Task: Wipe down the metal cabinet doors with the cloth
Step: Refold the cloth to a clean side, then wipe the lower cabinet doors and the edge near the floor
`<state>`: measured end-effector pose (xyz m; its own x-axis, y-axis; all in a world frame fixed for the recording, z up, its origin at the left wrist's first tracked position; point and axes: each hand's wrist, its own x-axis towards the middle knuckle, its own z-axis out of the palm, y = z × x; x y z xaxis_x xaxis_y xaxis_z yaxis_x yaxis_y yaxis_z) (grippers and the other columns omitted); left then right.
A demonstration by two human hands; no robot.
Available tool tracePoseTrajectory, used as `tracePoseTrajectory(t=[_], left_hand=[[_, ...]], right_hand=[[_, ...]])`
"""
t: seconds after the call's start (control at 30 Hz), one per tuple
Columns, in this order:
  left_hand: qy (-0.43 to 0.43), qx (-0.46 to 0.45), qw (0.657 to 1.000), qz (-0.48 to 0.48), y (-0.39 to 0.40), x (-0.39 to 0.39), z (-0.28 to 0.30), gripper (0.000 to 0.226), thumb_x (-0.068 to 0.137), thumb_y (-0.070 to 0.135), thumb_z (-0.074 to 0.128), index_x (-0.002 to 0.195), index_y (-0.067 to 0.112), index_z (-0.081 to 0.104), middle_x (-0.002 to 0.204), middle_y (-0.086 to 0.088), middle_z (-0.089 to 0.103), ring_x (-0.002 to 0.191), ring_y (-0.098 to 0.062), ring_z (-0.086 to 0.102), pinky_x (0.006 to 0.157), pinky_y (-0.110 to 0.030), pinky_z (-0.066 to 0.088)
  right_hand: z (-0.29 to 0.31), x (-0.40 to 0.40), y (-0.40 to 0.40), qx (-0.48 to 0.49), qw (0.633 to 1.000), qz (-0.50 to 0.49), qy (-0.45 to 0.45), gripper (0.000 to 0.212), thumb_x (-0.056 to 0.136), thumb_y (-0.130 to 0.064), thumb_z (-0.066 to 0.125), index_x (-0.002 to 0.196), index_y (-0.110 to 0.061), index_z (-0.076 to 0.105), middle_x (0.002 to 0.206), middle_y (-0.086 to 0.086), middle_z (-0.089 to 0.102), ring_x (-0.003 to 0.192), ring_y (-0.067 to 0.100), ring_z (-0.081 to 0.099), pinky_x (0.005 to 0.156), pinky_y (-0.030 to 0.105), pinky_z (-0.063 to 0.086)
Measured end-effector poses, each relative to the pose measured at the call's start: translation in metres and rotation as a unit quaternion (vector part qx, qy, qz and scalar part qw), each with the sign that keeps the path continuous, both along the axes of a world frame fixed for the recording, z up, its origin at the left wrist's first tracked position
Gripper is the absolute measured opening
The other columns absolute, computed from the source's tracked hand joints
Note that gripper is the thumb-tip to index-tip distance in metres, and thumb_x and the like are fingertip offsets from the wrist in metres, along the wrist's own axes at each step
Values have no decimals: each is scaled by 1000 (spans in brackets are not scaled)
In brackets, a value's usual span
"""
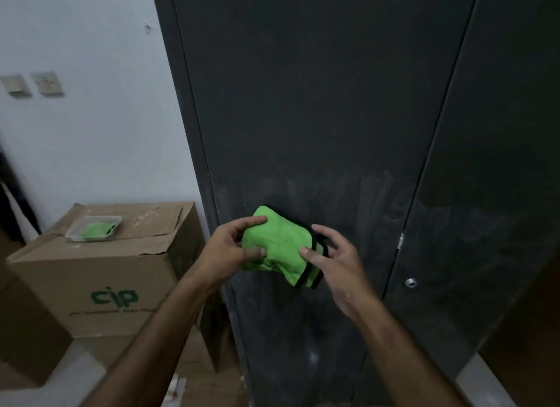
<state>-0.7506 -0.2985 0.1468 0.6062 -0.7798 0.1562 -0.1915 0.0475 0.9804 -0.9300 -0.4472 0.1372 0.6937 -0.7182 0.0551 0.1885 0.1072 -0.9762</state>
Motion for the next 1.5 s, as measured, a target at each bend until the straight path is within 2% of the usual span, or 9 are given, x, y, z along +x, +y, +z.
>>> tracePoseTrajectory(t=[0.13, 0.3, 0.43, 0.63, 0.83, 1.03, 1.17, 1.27, 1.5], left_hand=[[-213, 103, 971, 43, -3, -7, 5, 68, 76, 16, 94, 138, 25, 66, 117, 15, 71, 102, 7, 70, 80, -11, 56], [-401, 126, 905, 64, -4, -14, 21, 19, 84, 37, 86, 97, 28, 74, 95, 8, 60, 85, -7, 60, 71, -27, 49], [-224, 104, 967, -63, 0, -6, 33, 18, 91, 24, 82, 101, 16, 70, 110, -3, 67, 100, -18, 68, 86, -32, 59], [114, -52, 987, -99, -9, -13, 28, 32, 89, 15, 78, 118, 4, 67, 114, -17, 75, 101, -28, 74, 84, -34, 63], [-104, -69, 991, 49, -2, -3, 42, 26, 94, 37, 77, 112, 20, 71, 106, -8, 80, 97, -22, 78, 77, -32, 63], [-369, -41, 866, 335, 14, 13, 59, 30, 95, 47, 62, 113, 23, 62, 87, 9, 68, 71, -8, 63, 60, -32, 46], [-411, -33, 789, 456, 5, 23, 63, 49, 96, 33, 72, 137, 14, 53, 118, -7, 60, 98, -28, 61, 79, -41, 49], [-544, -15, 715, 440, -15, 23, 56, 51, 93, 24, 74, 139, 12, 57, 136, -19, 51, 121, -36, 48, 100, -49, 38], [-674, 29, 661, 328, -27, 51, 47, 58, 89, 28, 61, 146, 27, 52, 141, -14, 42, 115, -39, 48, 93, -52, 41]], right_hand=[[7, -5, -16, -210, 975, -36, 68, 37, 89, -9, 78, 123, -23, 73, 118, -4, 74, 112, 11, 69, 100, 43, 57], [22, -14, -28, -354, 921, 25, 161, 49, 86, -30, 81, 132, -25, 66, 118, -7, 64, 111, 7, 60, 97, 29, 50], [38, -17, -36, -433, 879, 13, 199, 33, 74, -30, 90, 102, -22, 74, 99, -3, 60, 91, 11, 57, 77, 27, 43], [48, -13, -40, -169, 980, 88, 56, 26, 81, -15, 86, 100, -10, 69, 92, 1, 73, 82, 12, 70, 70, 30, 59], [61, 22, -34, -252, 966, -54, -13, 31, 83, -20, 85, 105, -20, 63, 84, -10, 58, 71, 3, 54, 63, 28, 52], [88, 77, -8, -384, 914, -112, -67, 24, 79, -27, 87, 92, -22, 67, 82, -10, 60, 72, 3, 57, 65, 14, 43], [103, 108, -3, -438, 885, -147, -61, 21, 81, -27, 85, 92, -18, 70, 92, -2, 55, 76, 2, 53, 65, 5, 40], [105, 118, -5, -455, 873, -171, -32, 21, 84, -31, 83, 90, -18, 67, 87, -7, 58, 73, 4, 54, 59, 7, 37], [105, 101, -35, -520, 831, -197, -4, 35, 80, -59, 75, 91, -29, 60, 86, -13, 60, 76, 5, 58, 62, 28, 47]])
